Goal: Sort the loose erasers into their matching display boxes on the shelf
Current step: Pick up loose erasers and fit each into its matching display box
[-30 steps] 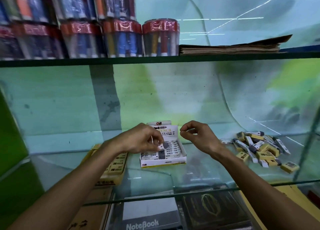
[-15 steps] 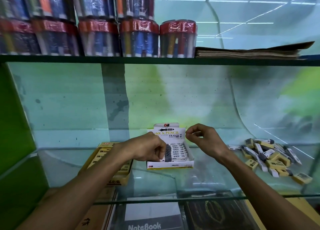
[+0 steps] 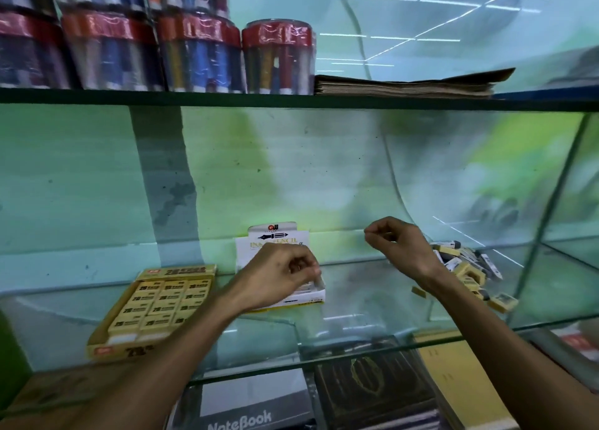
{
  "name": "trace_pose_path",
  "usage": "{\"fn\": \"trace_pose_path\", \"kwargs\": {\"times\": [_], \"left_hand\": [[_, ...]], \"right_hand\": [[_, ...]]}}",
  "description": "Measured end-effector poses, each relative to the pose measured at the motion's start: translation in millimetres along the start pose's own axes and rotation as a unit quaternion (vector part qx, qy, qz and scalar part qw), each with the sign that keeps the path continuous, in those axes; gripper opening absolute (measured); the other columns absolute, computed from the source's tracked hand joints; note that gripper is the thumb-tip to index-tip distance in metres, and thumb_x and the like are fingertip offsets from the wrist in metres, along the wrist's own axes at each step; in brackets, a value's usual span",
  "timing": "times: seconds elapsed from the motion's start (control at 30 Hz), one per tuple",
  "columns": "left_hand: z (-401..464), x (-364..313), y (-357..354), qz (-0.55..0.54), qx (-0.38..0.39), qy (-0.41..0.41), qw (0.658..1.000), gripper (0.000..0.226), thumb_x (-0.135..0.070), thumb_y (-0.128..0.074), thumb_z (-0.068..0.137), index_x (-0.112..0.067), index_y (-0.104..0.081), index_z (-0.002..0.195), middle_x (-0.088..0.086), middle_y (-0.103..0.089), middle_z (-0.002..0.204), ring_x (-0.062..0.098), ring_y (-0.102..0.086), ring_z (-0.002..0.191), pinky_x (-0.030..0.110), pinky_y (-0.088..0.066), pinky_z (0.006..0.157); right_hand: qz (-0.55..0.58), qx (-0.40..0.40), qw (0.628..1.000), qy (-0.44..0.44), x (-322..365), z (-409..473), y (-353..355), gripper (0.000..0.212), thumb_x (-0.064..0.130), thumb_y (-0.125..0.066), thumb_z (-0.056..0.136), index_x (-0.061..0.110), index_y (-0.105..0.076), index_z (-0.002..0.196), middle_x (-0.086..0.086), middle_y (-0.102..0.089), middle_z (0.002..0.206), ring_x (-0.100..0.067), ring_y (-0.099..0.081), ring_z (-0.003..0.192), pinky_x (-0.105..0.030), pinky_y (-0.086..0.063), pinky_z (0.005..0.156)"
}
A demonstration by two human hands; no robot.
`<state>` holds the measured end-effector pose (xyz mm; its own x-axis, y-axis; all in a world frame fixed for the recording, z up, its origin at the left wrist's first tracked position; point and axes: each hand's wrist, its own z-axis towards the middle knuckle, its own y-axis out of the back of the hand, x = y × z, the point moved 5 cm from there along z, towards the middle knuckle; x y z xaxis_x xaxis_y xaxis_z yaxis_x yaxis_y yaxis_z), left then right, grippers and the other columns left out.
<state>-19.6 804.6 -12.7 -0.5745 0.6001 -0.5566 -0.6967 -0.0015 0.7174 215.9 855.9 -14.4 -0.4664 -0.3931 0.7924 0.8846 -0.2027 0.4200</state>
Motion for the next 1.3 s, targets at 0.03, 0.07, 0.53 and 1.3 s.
{"fn": "trace_pose_path", "kwargs": {"times": [0.03, 0.07, 0.53, 1.3], "left_hand": [[3.0, -2.9, -8.7, -0.017, -0.002, -0.004, 1.0, 0.007, -0.023, -0.068, 0.091, -0.02, -0.072, 0.086, -0.008, -0.072, 0.079, 0.006, -0.065, 0.072, 0.021, -0.05, 0.065], [5.9, -5.7, -16.8, -0.03, -0.002, -0.008, 1.0, 0.006, -0.022, -0.068, 0.091, -0.02, -0.072, 0.087, -0.009, -0.072, 0.08, 0.005, -0.065, 0.072, 0.018, -0.049, 0.064], [38.7, -29.8, -63.8, -0.014, 0.011, -0.039, 0.999, 0.007, -0.028, -0.065, 0.092, -0.024, -0.07, 0.091, -0.013, -0.069, 0.087, 0.01, -0.06, 0.074, 0.022, -0.048, 0.068], [56.0, -26.5, -49.3, -0.042, -0.061, -0.052, 0.996, 0.028, -0.02, -0.067, 0.091, -0.031, -0.063, 0.117, -0.009, -0.058, 0.109, 0.007, -0.061, 0.08, 0.021, -0.051, 0.074]], "right_hand": [[-0.009, -0.007, 1.0, -0.005, -4.6, -2.0, 9.3, 0.007, 0.018, -0.07, 0.088, 0.024, -0.069, 0.085, 0.01, -0.069, 0.083, -0.011, -0.063, 0.08, -0.026, -0.05, 0.071], [-0.014, -0.011, 1.0, -0.013, -9.5, -4.2, 18.0, 0.006, 0.018, -0.069, 0.088, 0.023, -0.069, 0.086, 0.01, -0.068, 0.083, -0.01, -0.062, 0.079, -0.026, -0.049, 0.07], [-0.424, 0.118, 0.898, 0.015, -47.1, 16.0, 29.9, 0.034, 0.026, -0.061, 0.089, 0.023, -0.061, 0.123, -0.005, -0.066, 0.116, -0.026, -0.053, 0.112, -0.033, -0.047, 0.091], [0.12, 0.172, 0.976, -0.056, 2.5, -16.2, 19.5, 0.029, 0.012, -0.073, 0.086, 0.009, -0.062, 0.113, -0.012, -0.073, 0.096, -0.021, -0.069, 0.081, -0.031, -0.055, 0.071]]}}
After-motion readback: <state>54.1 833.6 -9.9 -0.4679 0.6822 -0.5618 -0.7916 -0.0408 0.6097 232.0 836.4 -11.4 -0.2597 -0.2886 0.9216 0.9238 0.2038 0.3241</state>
